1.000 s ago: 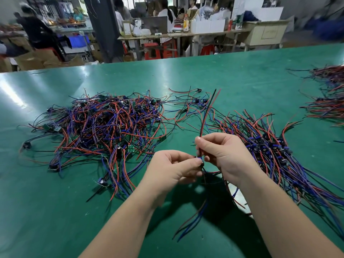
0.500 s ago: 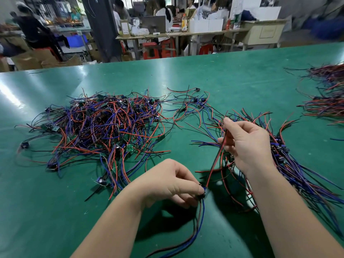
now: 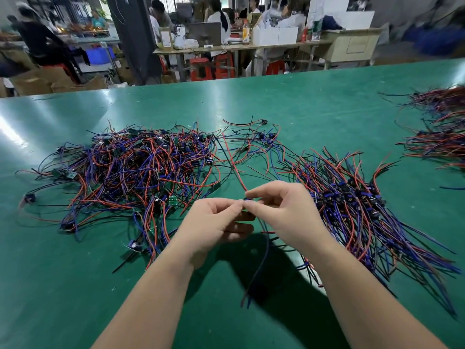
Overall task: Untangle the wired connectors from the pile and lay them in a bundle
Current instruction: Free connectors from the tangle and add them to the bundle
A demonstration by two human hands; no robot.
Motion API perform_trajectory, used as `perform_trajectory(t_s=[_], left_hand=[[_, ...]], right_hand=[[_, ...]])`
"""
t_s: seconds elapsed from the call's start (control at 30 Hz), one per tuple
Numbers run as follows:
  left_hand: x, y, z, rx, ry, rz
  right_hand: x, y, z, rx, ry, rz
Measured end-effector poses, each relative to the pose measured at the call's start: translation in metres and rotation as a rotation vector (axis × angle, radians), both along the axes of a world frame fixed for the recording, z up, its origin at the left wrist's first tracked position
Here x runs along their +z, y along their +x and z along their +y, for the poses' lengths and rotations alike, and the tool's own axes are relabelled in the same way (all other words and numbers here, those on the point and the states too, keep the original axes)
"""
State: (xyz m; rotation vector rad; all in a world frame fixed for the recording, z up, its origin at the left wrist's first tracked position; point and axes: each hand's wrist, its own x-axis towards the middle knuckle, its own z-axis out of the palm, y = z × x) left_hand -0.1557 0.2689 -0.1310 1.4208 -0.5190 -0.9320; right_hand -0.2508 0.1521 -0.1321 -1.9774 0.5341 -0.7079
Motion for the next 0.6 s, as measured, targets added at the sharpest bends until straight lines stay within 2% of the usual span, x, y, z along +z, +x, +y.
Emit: perform_trajectory(t_s=[0.23,0.33,0.37,0.4,0.47,0.5,0.57,0.6], left_hand=[[0.004,-0.005,0.0,-0.095,-0.098,-0.046],[0.006,-0.003,0.002,-0.062,-0.101,-0.102],[0.006,0.001,0.003,0.015,-0.047,-0.238],[0.005,0.008,0.005,0.123,0.064,-0.452],[0.004,0.022,0.014,0.357,0.381,-0.9],[0.005,0.028,0.019,0.445,0.504,-1.046],[0.003,0.039,0.026,0.531,0.668,-1.133],[0.002,0.041,0.028,0.541,0.743,-1.109]], right_hand=[[0.031,-0.013,-0.01,0.004,-0.206,0.109],[0.047,-0.026,-0.029,-0.179,-0.272,0.114],[0.054,-0.033,-0.037,-0.263,-0.303,0.13],[0.059,-0.04,-0.047,-0.341,-0.336,0.174],[0.064,-0.048,-0.067,-0.443,-0.399,0.388],[0.064,-0.05,-0.072,-0.459,-0.422,0.535],[0.06,-0.047,-0.073,-0.438,-0.451,0.723],[0.059,-0.044,-0.071,-0.426,-0.455,0.717]])
